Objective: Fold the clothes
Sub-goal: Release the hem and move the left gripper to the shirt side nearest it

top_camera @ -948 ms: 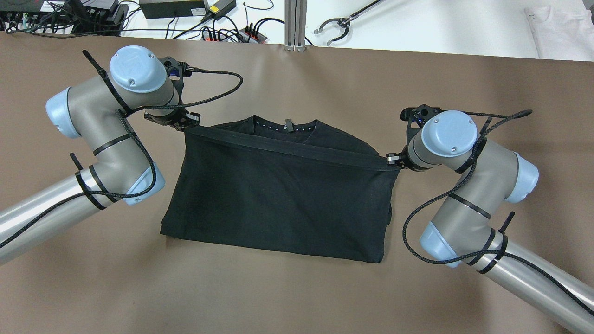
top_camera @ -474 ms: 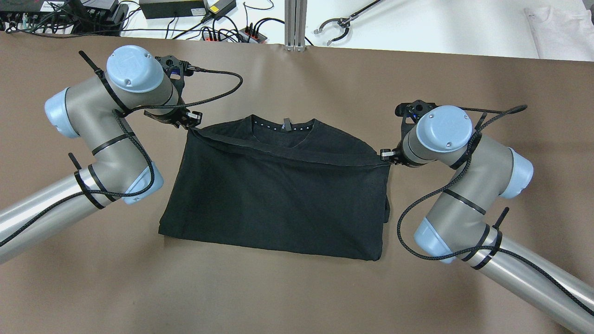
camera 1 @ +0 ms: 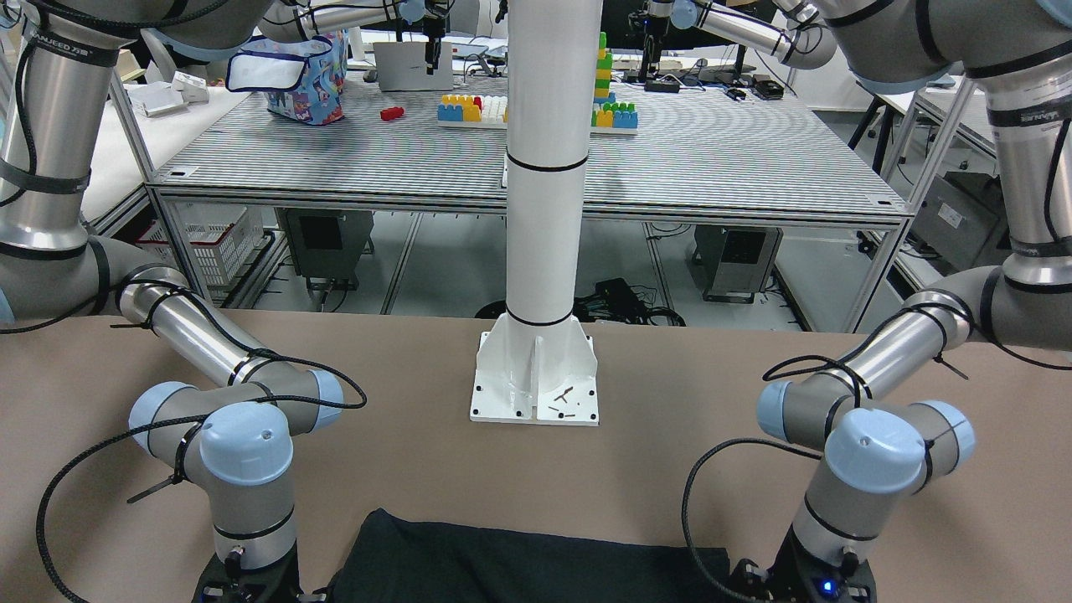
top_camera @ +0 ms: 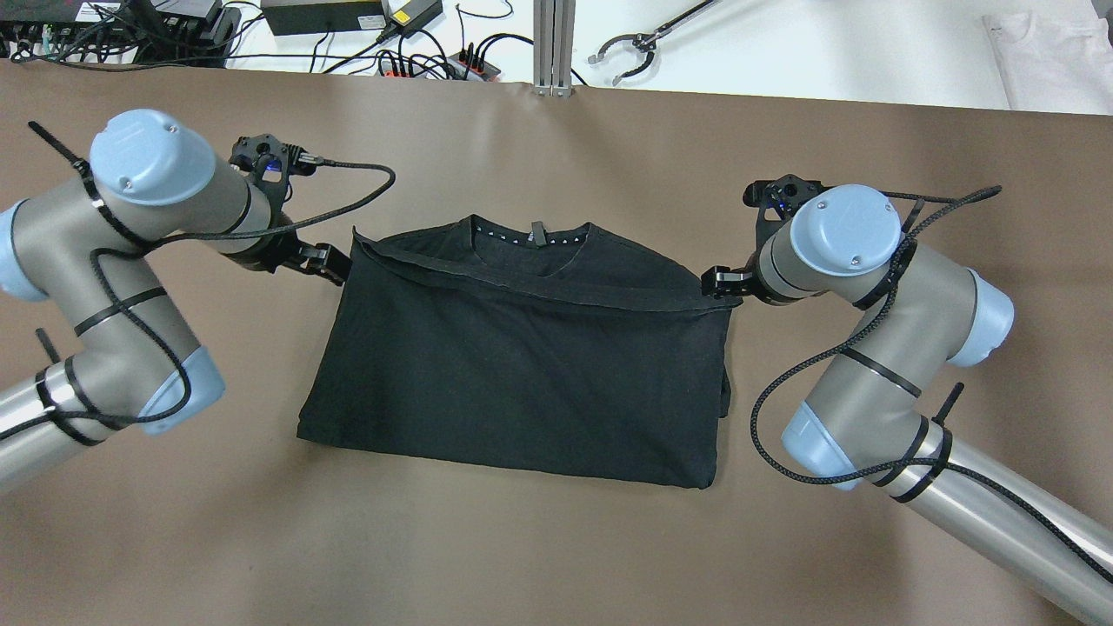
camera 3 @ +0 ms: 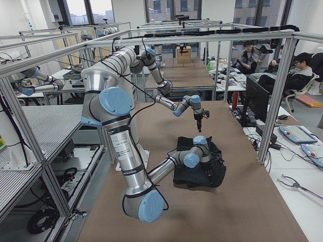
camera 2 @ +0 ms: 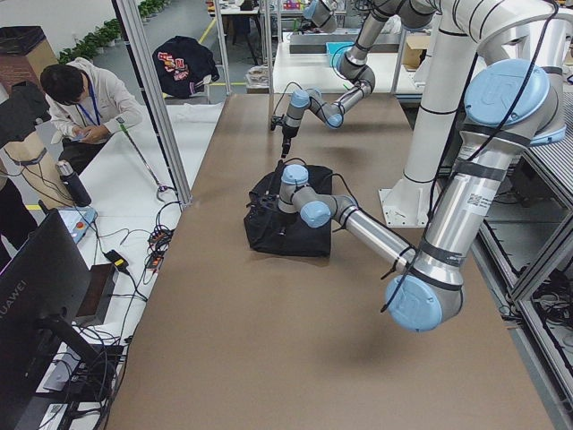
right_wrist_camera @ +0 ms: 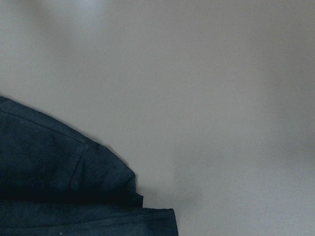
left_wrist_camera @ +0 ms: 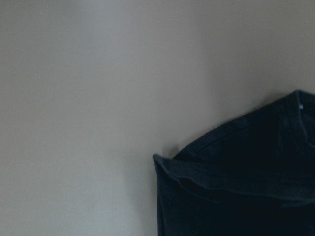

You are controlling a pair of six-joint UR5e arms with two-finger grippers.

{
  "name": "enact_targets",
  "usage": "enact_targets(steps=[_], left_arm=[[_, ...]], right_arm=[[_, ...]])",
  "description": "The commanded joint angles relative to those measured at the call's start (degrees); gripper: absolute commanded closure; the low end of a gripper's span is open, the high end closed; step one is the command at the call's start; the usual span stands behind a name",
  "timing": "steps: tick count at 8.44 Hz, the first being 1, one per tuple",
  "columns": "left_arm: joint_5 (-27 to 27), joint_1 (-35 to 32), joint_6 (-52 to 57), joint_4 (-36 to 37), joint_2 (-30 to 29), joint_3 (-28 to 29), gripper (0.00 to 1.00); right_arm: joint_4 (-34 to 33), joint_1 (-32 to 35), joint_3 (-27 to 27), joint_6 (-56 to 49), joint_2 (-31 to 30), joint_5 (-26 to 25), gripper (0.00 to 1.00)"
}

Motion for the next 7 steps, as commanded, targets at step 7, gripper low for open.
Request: enact_targets(steps=[7], left_arm=[[4.7,14.7,-6.8,-3.9,8.1,-4.2,0.36]], right_arm=[[0.1,-0.9,0.8,0.1,-1.0,-0.2,0.06]])
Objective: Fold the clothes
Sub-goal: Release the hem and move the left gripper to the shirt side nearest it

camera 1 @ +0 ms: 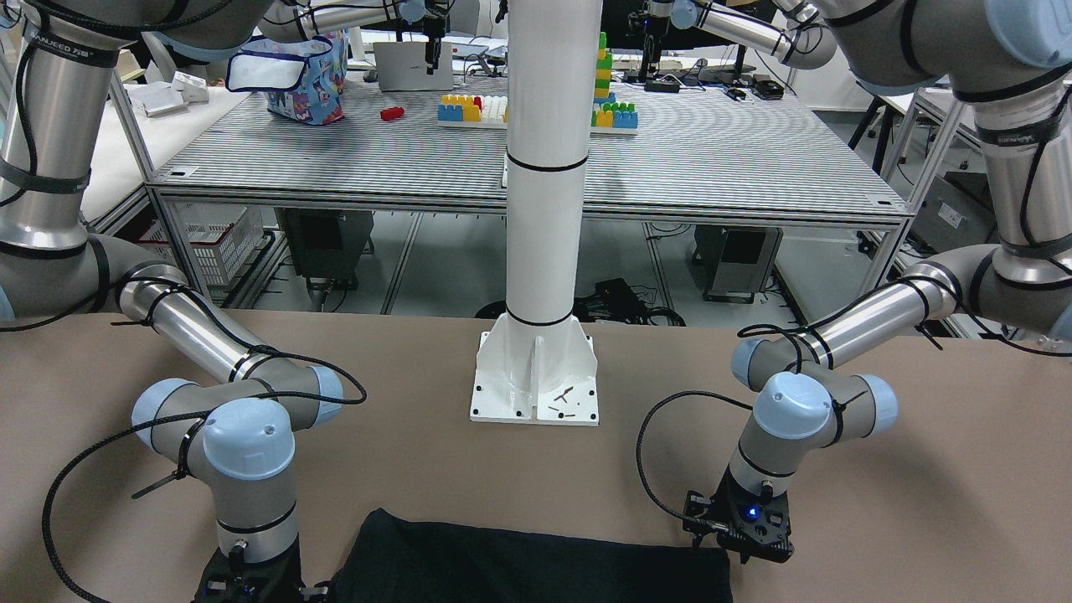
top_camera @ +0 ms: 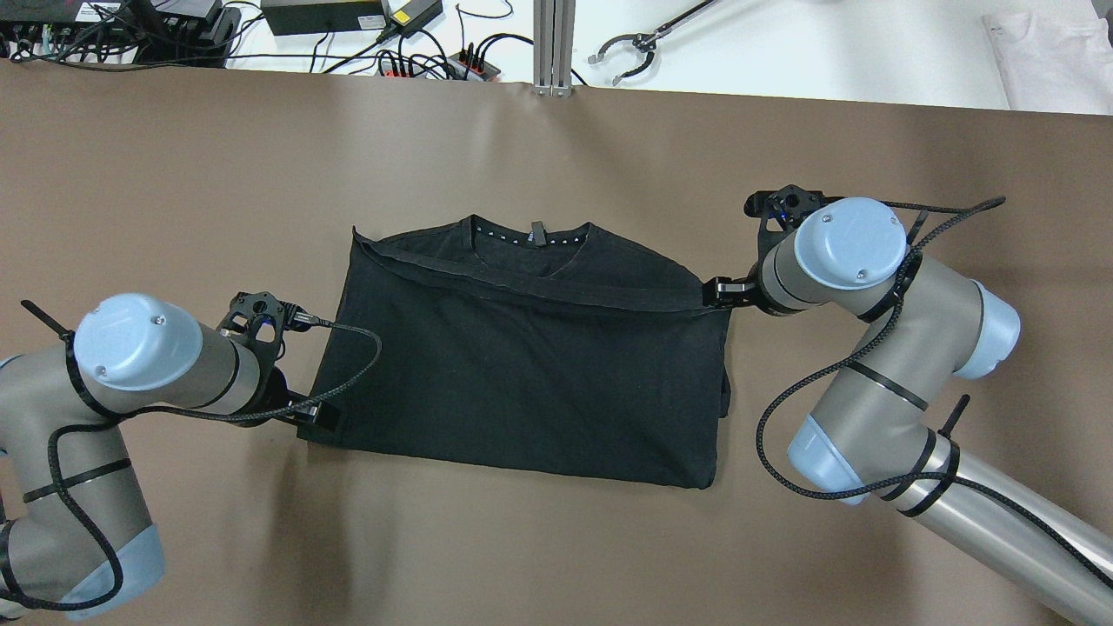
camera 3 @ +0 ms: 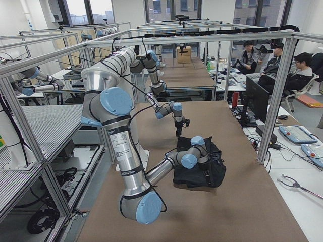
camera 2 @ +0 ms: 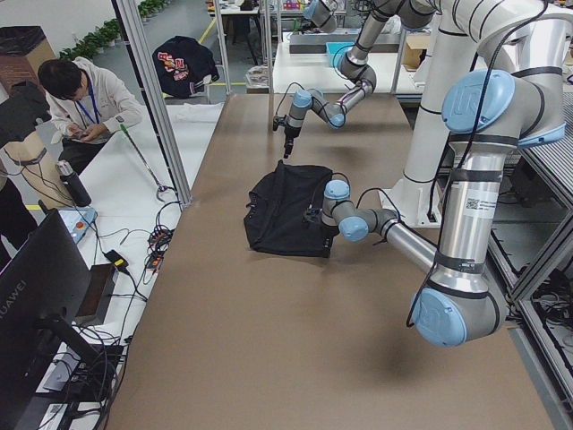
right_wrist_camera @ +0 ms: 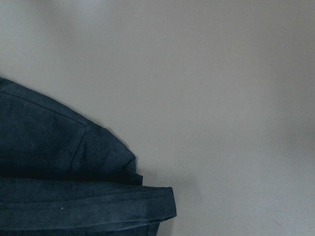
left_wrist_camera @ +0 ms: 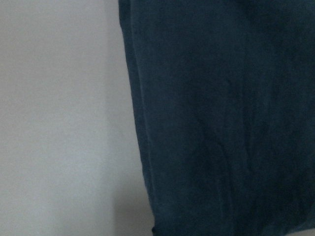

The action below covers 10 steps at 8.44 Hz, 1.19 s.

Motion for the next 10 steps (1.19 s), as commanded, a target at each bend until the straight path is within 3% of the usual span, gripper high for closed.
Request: enact_targets(steps=[1,2,4,6,7,10], left_arm=[[0.2,0.5,0.3,-0.1,-0.8,2.0,0.39],[0.2,0.5,0.5,-0.2,-0.9,2.5,0.41],[0.1,0.5,0.4,-0.2,-1.4,2.6,0.54],[0.1,0.5,0.0,-0.2,-1.4,2.5,0.89],[0.2,0.5,0.0,-0.3,-1.3,2.6,1.00],[1.7,0.4,-0.2,-0.3,-1.2,2.4,1.00]], right_arm=[[0.0,-0.6,-0.1,0.0,-0.1,-0.3,0.06],[0.0,-0.7,-0.1,0.0,-0.2,-0.4,0.06],[0.0,-0.7,-0.1,0.0,-0.2,-0.5,0.06],[0.0,-0.7,-0.1,0.0,-0.2,-0.5,0.06],[0.1,-0.7,-0.1,0.0,-0.4,-0.5,0.06],[0.1,-0.7,-0.1,-0.1,-0.4,-0.5,0.06]])
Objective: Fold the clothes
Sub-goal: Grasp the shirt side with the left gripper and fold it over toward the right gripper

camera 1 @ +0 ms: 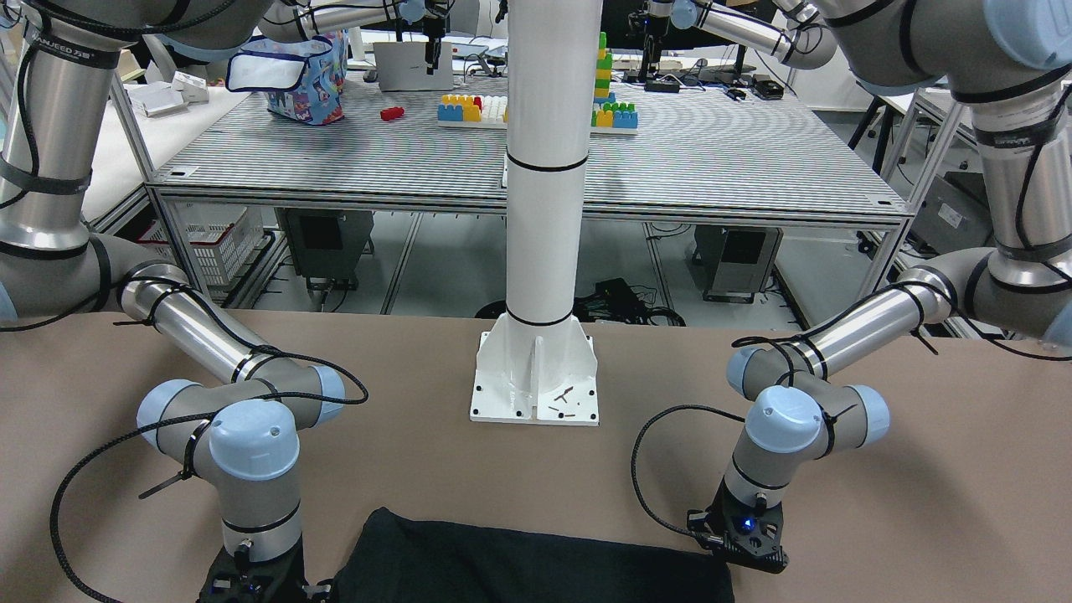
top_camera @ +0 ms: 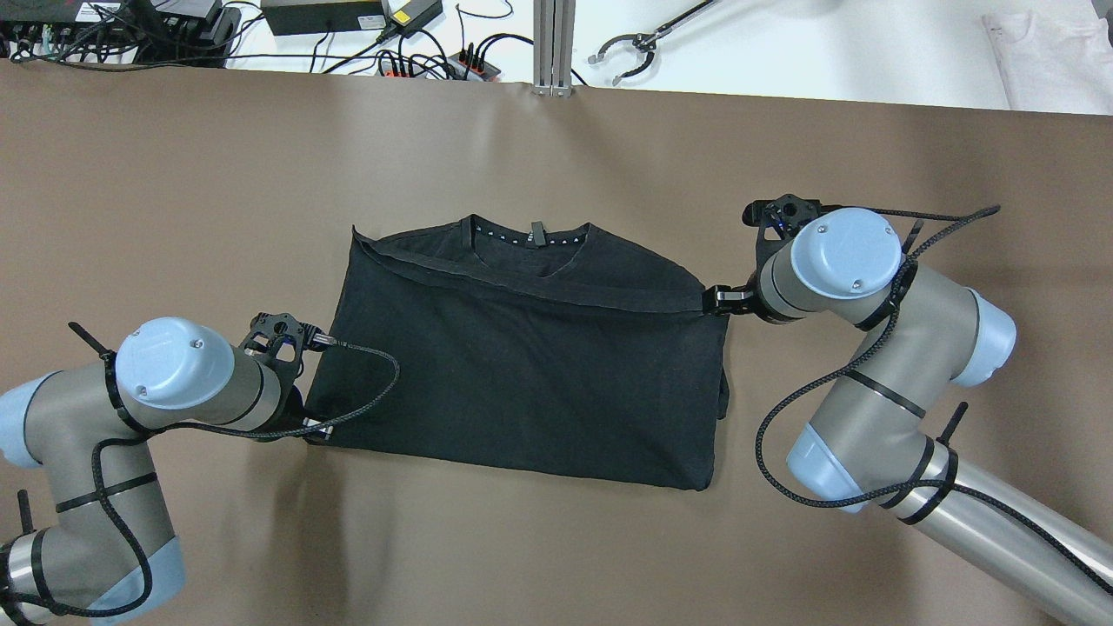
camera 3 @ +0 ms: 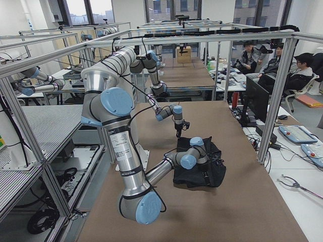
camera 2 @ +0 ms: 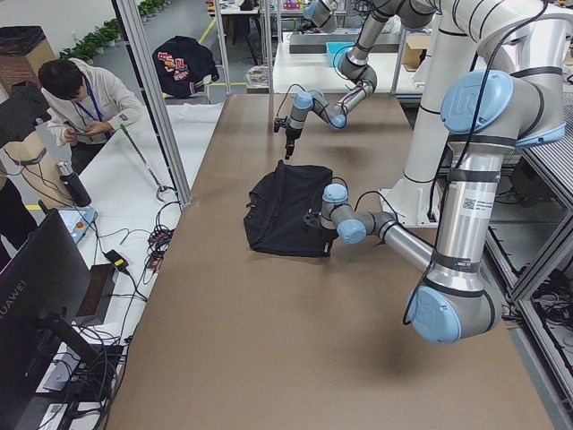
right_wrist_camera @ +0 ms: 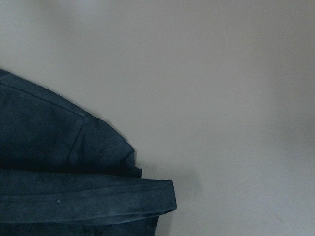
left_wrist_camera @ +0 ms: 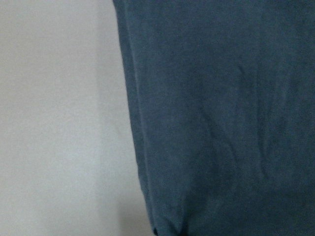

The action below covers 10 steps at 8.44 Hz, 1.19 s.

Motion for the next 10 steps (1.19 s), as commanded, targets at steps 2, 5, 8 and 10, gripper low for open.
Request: enact_targets(steps=[2,5,8,10], left_arm=[[1.0,-1.3,0.5,0.1,-0.3,-0.5,1.00],[0.9,-8.3,4.3,0.2,-6.4,5.8,1.00],[0.8,-15.2,10.5,0.1,-16.7,20.0,1.00],[0.9,-18.6,13.7,-0.6,-26.6,32.4,1.00]], right_arm=[[0.0,0.0,-0.1,0.0,0.0,0.0,0.06],[0.0,0.0,-0.2,0.0,-0.1,0.0,0.06],[0.1,0.0,-0.1,0.0,-0.4,0.0,0.06],[0.1,0.0,-0.1,0.1,-0.5,0.0,0.06]])
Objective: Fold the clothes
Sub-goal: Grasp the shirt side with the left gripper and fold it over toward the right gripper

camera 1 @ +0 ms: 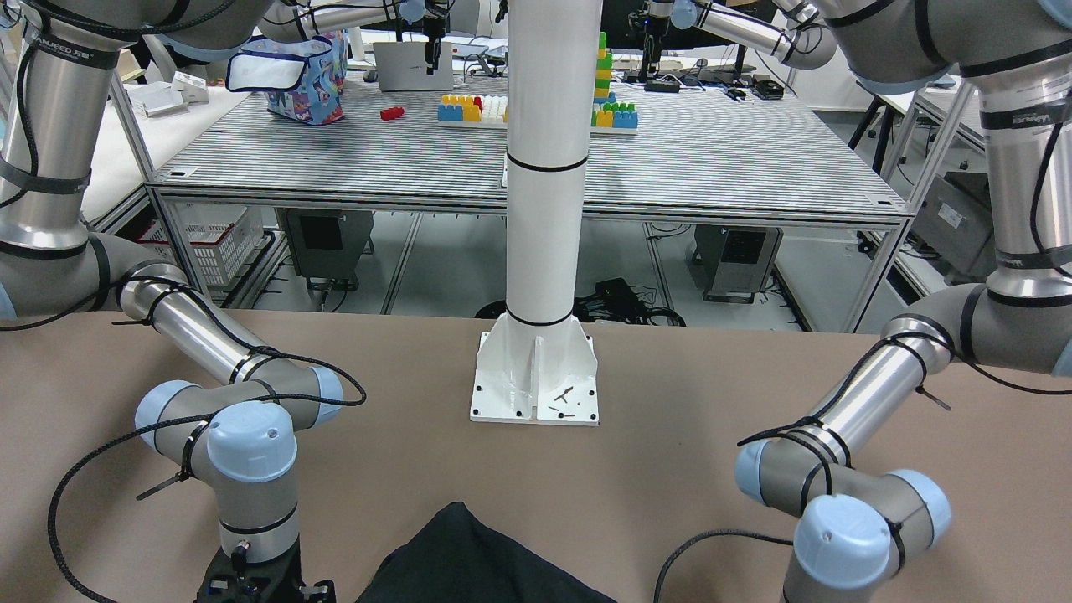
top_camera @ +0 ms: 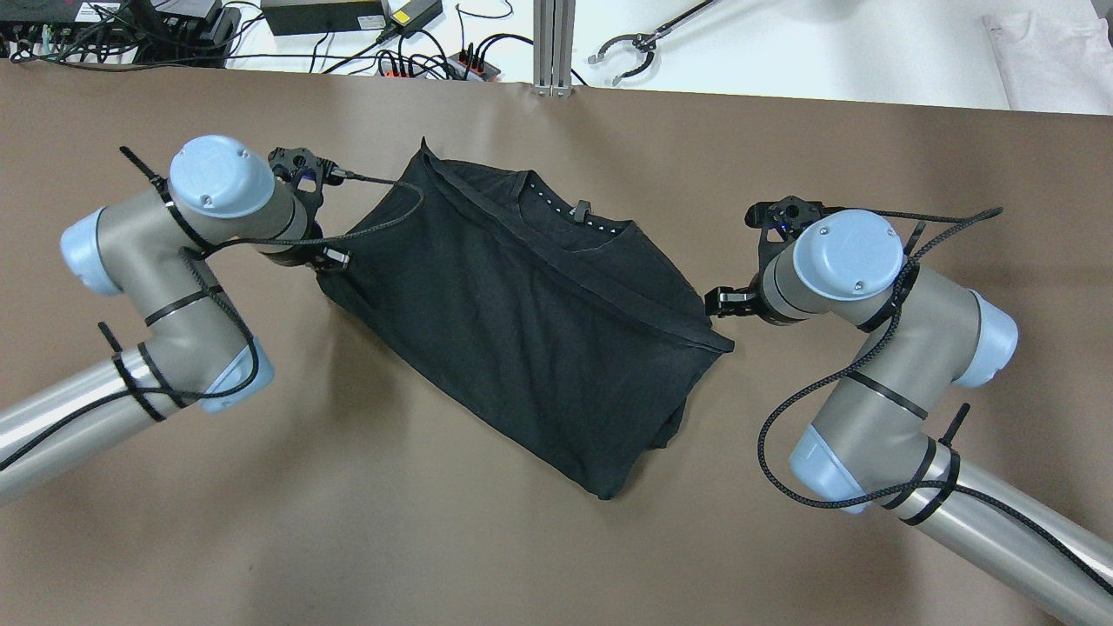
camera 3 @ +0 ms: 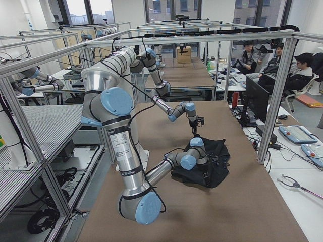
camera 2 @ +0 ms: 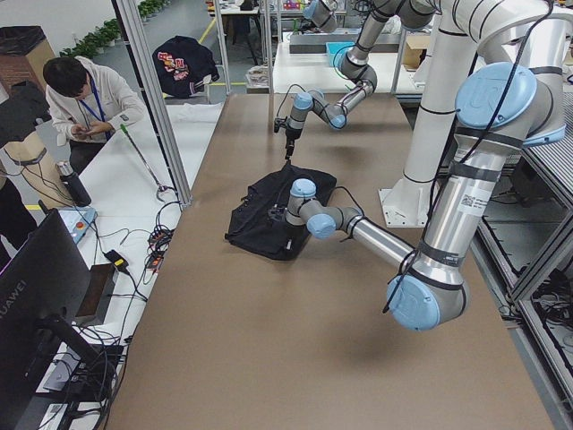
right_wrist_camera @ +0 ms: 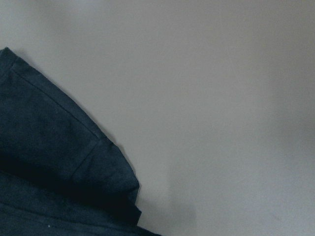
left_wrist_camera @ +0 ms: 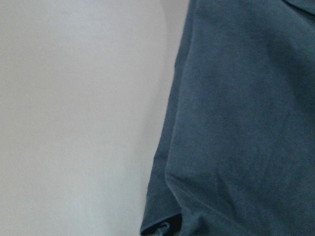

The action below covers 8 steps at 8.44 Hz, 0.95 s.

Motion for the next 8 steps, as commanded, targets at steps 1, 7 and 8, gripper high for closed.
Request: enact_targets(steps=[1,7,8], left_arm=[[0.1,-4.9,4.3,-4.7,-13.9,19.8,1.00],[1.7,-6.6,5.2,-16.4,-31.9,47.1,0.93],[1.7,-7.9,10.5,-16.8,-31.4,46.4,0.01]], right_arm=[[0.0,0.0,0.0,0.0,-0.1,0.0,0.06],[0.0,-0.1,0.1,0.4,-0.3,0.0,0.06],[-0.1,-0.2,0.1,0.8,-0.1,0.0,0.06]])
